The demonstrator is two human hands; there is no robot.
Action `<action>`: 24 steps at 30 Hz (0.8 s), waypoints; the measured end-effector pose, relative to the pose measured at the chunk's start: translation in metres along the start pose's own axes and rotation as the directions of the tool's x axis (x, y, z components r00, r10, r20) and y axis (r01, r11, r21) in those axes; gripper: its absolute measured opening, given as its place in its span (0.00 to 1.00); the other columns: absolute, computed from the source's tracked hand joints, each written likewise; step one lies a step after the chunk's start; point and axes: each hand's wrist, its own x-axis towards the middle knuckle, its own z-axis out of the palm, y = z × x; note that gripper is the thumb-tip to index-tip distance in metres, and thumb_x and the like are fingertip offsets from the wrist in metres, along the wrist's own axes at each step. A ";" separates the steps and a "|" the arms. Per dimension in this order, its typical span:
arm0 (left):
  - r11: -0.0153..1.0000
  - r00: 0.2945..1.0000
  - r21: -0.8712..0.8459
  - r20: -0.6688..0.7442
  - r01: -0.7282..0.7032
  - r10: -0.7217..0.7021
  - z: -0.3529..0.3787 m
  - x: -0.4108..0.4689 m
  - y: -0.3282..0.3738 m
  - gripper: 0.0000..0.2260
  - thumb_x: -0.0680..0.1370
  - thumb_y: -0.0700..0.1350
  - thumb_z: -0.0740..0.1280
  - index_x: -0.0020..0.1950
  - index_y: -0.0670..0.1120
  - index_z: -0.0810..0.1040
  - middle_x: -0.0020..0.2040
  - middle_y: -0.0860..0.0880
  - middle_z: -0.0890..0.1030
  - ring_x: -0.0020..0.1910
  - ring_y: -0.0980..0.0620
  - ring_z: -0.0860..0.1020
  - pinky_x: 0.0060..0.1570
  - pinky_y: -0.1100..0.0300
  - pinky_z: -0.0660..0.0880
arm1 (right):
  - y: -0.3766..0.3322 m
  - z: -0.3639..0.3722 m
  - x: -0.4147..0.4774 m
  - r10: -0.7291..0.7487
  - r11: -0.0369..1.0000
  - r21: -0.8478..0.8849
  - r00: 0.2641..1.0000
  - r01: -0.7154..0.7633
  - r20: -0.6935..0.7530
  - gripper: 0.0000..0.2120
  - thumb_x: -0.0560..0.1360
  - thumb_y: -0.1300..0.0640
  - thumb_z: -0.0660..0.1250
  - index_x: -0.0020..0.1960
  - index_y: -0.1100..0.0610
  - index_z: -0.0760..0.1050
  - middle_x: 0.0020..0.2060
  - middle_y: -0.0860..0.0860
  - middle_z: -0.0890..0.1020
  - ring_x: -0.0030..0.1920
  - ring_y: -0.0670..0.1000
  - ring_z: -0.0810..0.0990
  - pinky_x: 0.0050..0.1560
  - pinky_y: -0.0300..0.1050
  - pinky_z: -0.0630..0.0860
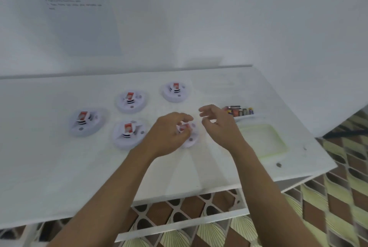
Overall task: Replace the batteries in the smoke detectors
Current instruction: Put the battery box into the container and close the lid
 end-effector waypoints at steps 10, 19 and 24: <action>0.952 0.955 0.089 0.030 0.293 -0.296 0.133 0.024 0.069 0.24 0.78 0.58 0.66 0.70 0.50 0.68 0.56 0.48 0.75 0.48 0.52 0.75 0.49 0.59 0.71 | 0.108 -0.111 -0.040 0.008 0.957 -0.276 0.959 -0.089 -0.283 0.13 0.73 0.65 0.65 0.51 0.51 0.81 0.46 0.45 0.83 0.49 0.51 0.78 0.55 0.51 0.75; 0.908 0.901 0.101 -0.213 0.406 -0.379 0.164 0.015 0.083 0.23 0.76 0.53 0.69 0.68 0.45 0.75 0.60 0.46 0.76 0.52 0.48 0.77 0.54 0.55 0.73 | 0.163 -0.144 -0.050 0.192 0.845 -0.457 0.955 -0.277 -0.225 0.25 0.81 0.46 0.61 0.75 0.55 0.67 0.68 0.53 0.76 0.69 0.58 0.68 0.66 0.55 0.66; 0.906 0.899 0.127 -0.237 0.404 -0.367 0.163 0.012 0.086 0.21 0.73 0.50 0.71 0.65 0.44 0.77 0.58 0.48 0.77 0.49 0.48 0.78 0.49 0.57 0.72 | 0.164 -0.149 -0.048 0.105 0.895 -0.402 0.966 -0.195 -0.235 0.18 0.79 0.50 0.64 0.67 0.54 0.74 0.60 0.52 0.80 0.63 0.56 0.73 0.60 0.52 0.68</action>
